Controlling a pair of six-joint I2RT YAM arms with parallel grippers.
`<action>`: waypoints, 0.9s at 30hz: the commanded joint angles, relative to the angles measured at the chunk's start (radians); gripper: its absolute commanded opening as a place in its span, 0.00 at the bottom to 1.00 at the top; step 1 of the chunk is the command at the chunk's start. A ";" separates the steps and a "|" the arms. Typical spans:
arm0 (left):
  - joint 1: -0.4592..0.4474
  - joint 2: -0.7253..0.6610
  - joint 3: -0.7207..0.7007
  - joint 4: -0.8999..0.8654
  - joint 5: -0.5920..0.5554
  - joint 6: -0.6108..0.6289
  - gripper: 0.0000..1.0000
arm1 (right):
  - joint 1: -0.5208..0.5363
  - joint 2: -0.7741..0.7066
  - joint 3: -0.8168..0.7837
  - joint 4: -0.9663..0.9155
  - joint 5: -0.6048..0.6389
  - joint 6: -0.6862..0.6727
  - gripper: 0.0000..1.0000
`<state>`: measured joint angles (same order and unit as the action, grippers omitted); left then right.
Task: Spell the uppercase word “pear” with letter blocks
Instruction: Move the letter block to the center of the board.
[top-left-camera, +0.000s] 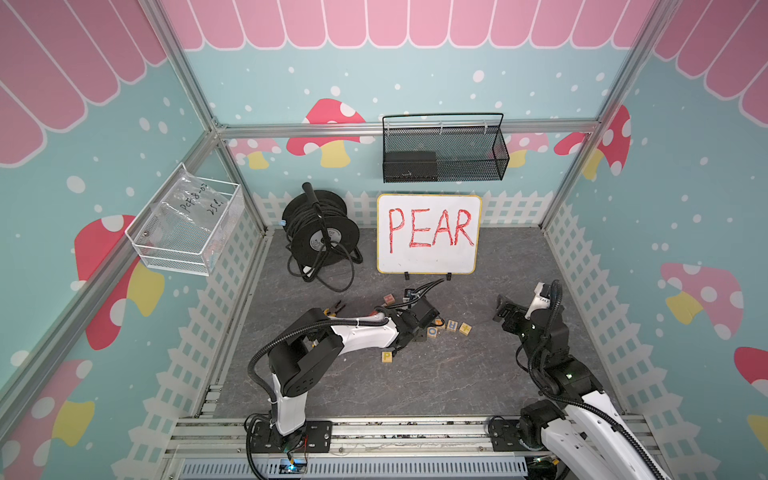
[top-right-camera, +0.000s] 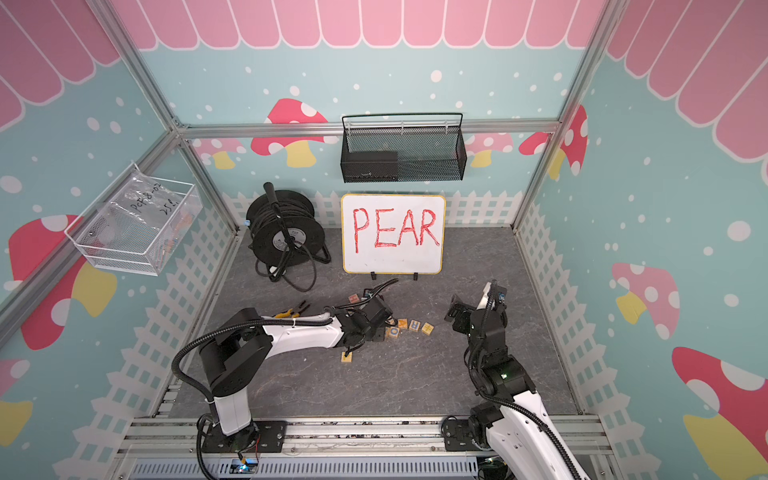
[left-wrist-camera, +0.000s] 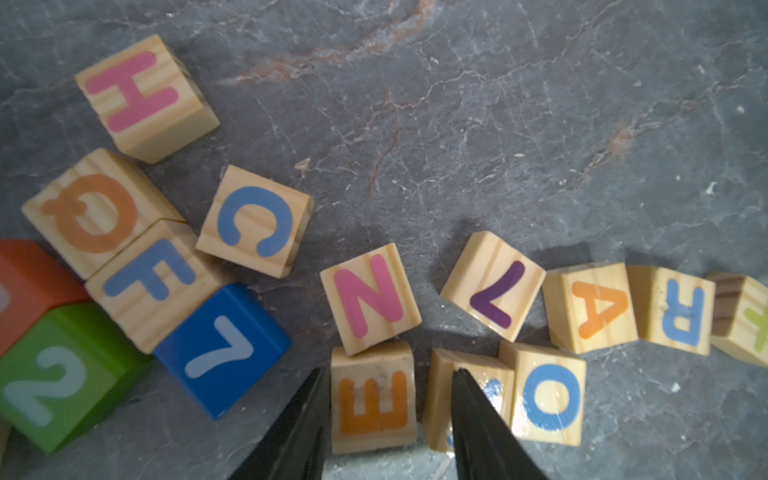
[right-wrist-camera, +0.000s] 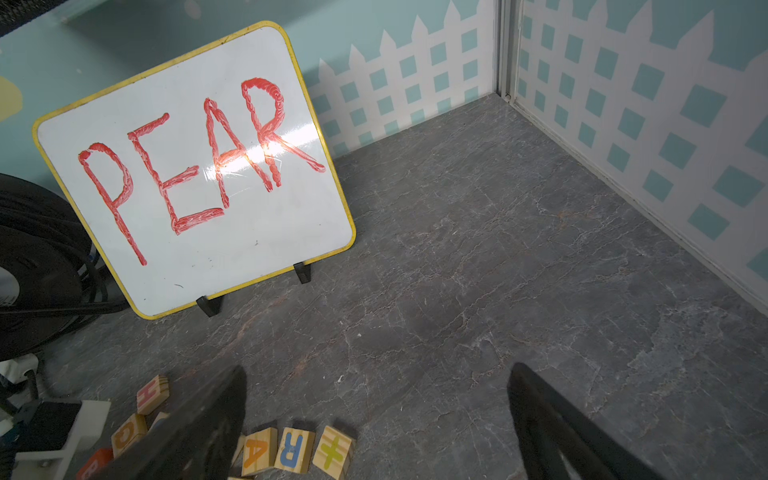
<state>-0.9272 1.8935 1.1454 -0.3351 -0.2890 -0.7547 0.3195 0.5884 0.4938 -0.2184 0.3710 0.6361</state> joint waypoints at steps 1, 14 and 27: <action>-0.002 0.013 -0.006 -0.062 -0.023 0.006 0.49 | -0.004 -0.004 -0.017 -0.009 0.015 0.002 0.99; 0.019 -0.052 -0.069 -0.026 -0.017 0.004 0.51 | -0.005 -0.004 -0.020 -0.009 0.011 0.005 0.99; 0.011 -0.001 -0.013 -0.074 0.012 0.138 0.47 | -0.005 -0.010 -0.021 -0.011 0.009 0.005 0.99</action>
<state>-0.9131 1.8633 1.1088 -0.3473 -0.2840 -0.6827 0.3195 0.5884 0.4900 -0.2207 0.3706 0.6365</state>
